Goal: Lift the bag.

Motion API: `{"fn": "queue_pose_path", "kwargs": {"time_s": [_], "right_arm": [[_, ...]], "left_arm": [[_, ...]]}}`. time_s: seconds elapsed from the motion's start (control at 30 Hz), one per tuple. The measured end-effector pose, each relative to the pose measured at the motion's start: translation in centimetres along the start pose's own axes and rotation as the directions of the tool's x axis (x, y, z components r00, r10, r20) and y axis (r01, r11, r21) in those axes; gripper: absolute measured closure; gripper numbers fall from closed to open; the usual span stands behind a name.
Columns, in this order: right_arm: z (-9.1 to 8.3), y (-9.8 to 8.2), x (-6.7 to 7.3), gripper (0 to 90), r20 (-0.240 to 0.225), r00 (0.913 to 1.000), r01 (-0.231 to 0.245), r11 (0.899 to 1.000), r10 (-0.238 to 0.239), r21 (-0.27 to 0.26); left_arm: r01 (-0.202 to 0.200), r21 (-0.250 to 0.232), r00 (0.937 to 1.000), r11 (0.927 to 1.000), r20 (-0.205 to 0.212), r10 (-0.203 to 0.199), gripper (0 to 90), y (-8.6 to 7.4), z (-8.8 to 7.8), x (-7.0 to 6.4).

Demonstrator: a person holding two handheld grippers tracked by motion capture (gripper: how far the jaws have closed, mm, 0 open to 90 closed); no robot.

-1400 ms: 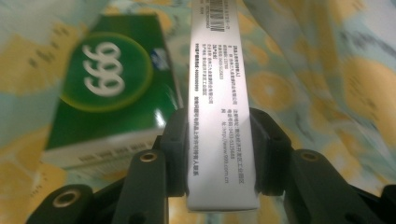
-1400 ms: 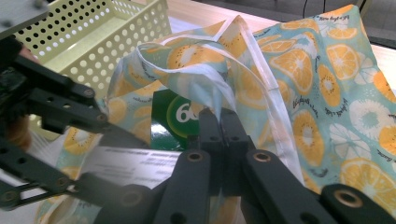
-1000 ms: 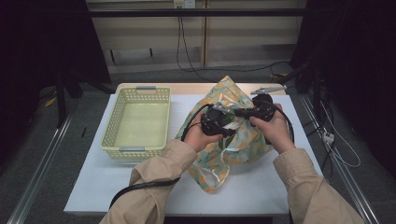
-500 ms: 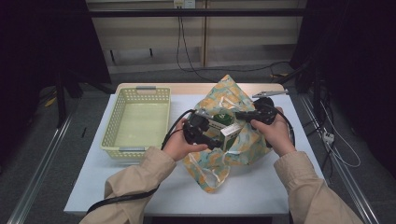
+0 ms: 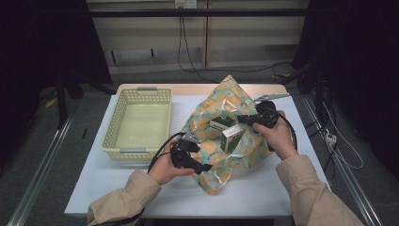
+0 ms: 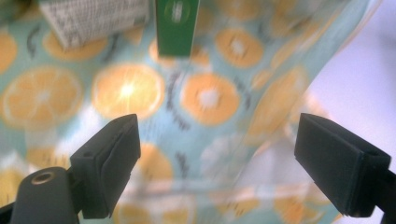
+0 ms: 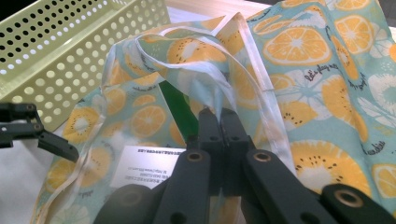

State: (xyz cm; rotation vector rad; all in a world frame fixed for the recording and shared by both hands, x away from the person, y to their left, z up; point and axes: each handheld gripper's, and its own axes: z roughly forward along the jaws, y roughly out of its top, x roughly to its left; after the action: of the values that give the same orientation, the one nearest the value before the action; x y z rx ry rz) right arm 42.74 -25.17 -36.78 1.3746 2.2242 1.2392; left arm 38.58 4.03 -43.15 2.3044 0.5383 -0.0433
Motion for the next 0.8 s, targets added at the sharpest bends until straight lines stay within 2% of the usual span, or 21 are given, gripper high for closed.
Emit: {"fn": "queue_pose_path", "kwargs": {"time_s": [0.1,0.17,0.2,0.23,0.27,0.33,0.37,0.47,0.53,0.63,0.8], "right_arm": [[0.1,0.0,0.0,90.0,0.003,1.0,0.001,1.0,-0.001,0.002],[0.1,0.1,0.0,90.0,0.002,1.0,0.005,1.0,-0.005,0.004],[0.1,0.2,0.0,90.0,0.001,1.0,0.0,1.0,0.0,0.003],[0.1,0.2,0.0,90.0,0.001,1.0,0.0,1.0,0.0,0.003],[0.1,0.2,-0.1,90.0,0.001,1.0,0.001,1.0,-0.001,0.005],[0.0,0.1,-0.2,90.0,0.001,1.0,-0.002,1.0,0.002,0.004],[-0.1,0.2,-0.3,90.0,0.002,1.0,-0.004,1.0,0.004,0.003],[-0.4,0.2,-0.5,90.0,0.001,1.0,-0.006,1.0,0.006,-0.003],[-0.7,0.3,-0.7,90.0,0.007,1.0,-0.002,1.0,0.002,-0.006],[-1.3,0.8,-0.8,90.0,0.013,0.9999,-0.007,1.0,0.007,-0.018],[-2.8,2.2,-0.8,90.0,0.031,0.9995,0.01,0.999,-0.009,-0.045]], "left_arm": [[0.005,0.024,1.0,0.9997,-0.004,-0.005,19.3,-0.8,0.8,0.0],[0.022,0.028,0.9997,0.9994,0.004,-0.022,28.4,-1.0,1.5,0.2],[0.028,0.016,0.9996,0.9995,-0.012,-0.027,36.3,-1.0,1.5,0.2],[0.033,0.009,0.9994,0.9994,0.004,-0.033,44.9,-0.9,1.6,0.4],[0.037,0.016,0.9993,0.9992,-0.002,-0.037,59.2,-0.8,1.6,0.5],[0.061,0.028,0.9979,0.9977,0.018,-0.062,83.7,-0.6,1.4,0.7],[0.062,0.033,0.998,0.9975,0.004,-0.062,88.3,-0.5,1.3,0.8],[0.068,0.022,0.9977,0.9975,-0.003,-0.067,90.0,0.4,0.2,0.9],[0.074,-0.011,0.9971,0.9972,-0.015,-0.074,90.0,1.4,-1.1,1.0],[0.094,-0.075,0.9951,0.9927,-0.023,-0.096,90.0,3.1,-3.2,1.5],[0.07,-0.147,0.994,0.9866,-0.073,-0.082,90.0,6.4,-6.8,1.9]]}}
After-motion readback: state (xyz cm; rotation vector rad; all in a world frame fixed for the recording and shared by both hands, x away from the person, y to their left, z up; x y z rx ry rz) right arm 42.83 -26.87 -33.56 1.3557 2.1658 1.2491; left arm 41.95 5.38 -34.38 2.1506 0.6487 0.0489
